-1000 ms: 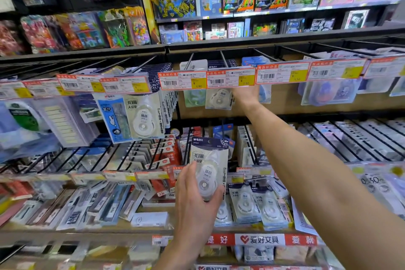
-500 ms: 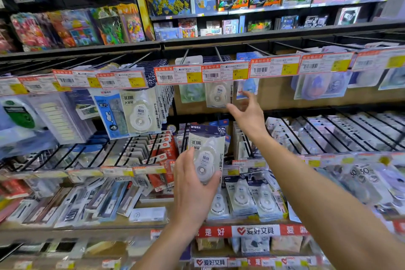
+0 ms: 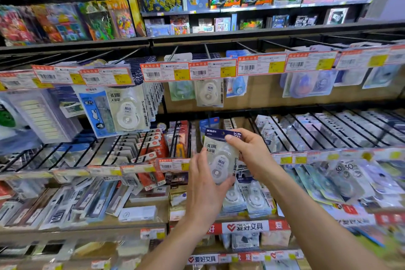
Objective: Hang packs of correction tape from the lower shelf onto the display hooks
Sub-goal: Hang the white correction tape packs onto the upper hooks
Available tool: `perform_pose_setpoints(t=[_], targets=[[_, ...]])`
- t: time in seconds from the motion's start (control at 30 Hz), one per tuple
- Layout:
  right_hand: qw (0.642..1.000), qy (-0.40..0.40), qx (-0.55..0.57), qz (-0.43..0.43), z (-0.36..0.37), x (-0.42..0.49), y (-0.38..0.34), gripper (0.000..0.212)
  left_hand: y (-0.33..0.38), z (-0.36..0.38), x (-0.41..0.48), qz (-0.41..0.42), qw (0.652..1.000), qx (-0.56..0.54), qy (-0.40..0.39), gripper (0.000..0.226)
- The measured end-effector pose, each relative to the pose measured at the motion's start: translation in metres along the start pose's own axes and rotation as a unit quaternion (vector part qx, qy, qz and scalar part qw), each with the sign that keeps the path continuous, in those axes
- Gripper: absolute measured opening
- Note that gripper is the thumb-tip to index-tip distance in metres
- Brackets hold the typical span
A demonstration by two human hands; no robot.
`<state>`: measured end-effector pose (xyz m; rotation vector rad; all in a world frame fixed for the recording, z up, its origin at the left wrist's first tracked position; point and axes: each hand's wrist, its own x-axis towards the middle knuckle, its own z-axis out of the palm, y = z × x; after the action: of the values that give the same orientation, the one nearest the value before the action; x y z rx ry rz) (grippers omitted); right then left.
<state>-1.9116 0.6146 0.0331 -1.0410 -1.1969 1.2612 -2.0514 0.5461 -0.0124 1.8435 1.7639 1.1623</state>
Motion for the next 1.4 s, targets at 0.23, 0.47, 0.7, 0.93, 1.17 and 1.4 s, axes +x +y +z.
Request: perform_pose_setpoints(t=[0.23,0.47,0.7,0.93,1.17,1.4], targets=[[0.997,0.02,-0.057,-0.046,0.007,0.012,-0.015,0.007,0.001,0.004,0.003,-0.006,1.0,-0.022,-0.004,0.107],[0.989,0.049,-0.007,-0.14,0.02,0.045,-0.061,0.019,-0.012,0.006,-0.009,-0.021,1.0,0.006,-0.014,0.09],[0.978,0.021,0.073,-0.192,0.04,0.067,-0.095,0.013,-0.02,0.007,-0.013,0.008,0.999,0.047,-0.025,0.077],[0.98,0.01,0.062,-0.188,0.049,0.072,-0.094,0.013,-0.025,0.006,-0.005,-0.003,0.994,0.099,-0.051,0.078],[0.982,0.017,0.053,-0.18,0.045,0.074,-0.091,0.012,-0.026,0.004,-0.007,-0.011,0.992,0.109,-0.064,0.079],[0.983,0.026,0.014,-0.179,0.041,0.078,-0.088,0.015,-0.029,0.004,-0.008,-0.008,0.991,0.113,-0.073,0.08]])
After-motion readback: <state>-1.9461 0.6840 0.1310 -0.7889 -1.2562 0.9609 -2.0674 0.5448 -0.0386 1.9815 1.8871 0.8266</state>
